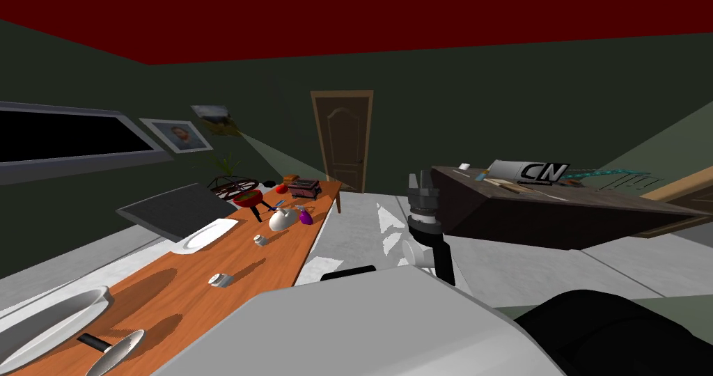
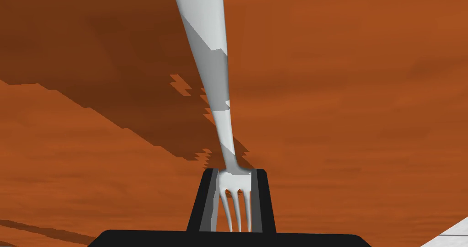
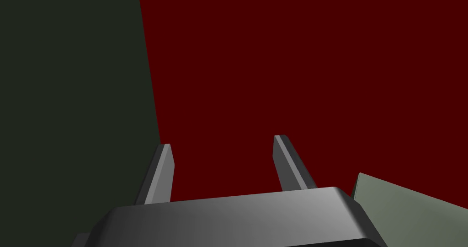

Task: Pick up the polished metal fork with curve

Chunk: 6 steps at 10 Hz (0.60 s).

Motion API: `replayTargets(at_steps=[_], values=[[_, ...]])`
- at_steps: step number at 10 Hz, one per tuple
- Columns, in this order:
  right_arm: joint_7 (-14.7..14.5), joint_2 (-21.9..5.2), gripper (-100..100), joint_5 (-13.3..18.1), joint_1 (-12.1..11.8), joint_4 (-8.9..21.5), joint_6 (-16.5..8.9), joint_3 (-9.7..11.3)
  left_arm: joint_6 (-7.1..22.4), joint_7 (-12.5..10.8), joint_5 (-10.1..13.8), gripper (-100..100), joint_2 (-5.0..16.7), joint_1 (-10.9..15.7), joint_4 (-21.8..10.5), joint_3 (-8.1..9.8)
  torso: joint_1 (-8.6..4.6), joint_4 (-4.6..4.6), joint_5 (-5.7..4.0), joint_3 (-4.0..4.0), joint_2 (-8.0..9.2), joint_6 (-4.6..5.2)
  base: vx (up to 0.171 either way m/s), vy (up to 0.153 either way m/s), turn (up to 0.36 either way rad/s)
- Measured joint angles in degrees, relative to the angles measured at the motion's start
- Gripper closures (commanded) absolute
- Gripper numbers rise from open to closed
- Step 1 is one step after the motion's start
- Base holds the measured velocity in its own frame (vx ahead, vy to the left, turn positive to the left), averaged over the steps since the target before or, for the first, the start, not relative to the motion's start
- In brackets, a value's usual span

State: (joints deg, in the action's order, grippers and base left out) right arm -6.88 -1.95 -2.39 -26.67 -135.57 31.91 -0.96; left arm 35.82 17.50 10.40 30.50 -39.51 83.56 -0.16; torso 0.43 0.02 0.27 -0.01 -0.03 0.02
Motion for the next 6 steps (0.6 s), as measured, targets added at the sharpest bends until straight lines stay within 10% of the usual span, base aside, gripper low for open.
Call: replayTargets(at_steps=[1,5,6], values=[[0.00,0.00,0,0.00,0.00,0.00,0.00,0.00,0.00,0.00,0.00,100,0.00,0.00,0.00,0.00,0.00,0.00,0.00,0.00,0.00,0.00,0.007,-0.012,0.028],[0.00,0.00,0,0.00,0.00,0.00,0.00,0.00,2.00,0.32,1.20,100,1.44,-2.39,4.61,0.62,-0.13,-0.01,-0.04,-0.02,-0.03,0.00,0.007,-0.023,0.026],[0.00,0.00,0,0.00,0.00,0.00,0.00,0.00,2.14,0.33,1.22,0,1.46,-2.42,4.75,0.63,-0.06,-0.01,-0.02,-0.02,-0.02,0.00,0.000,0.000,0.000]])
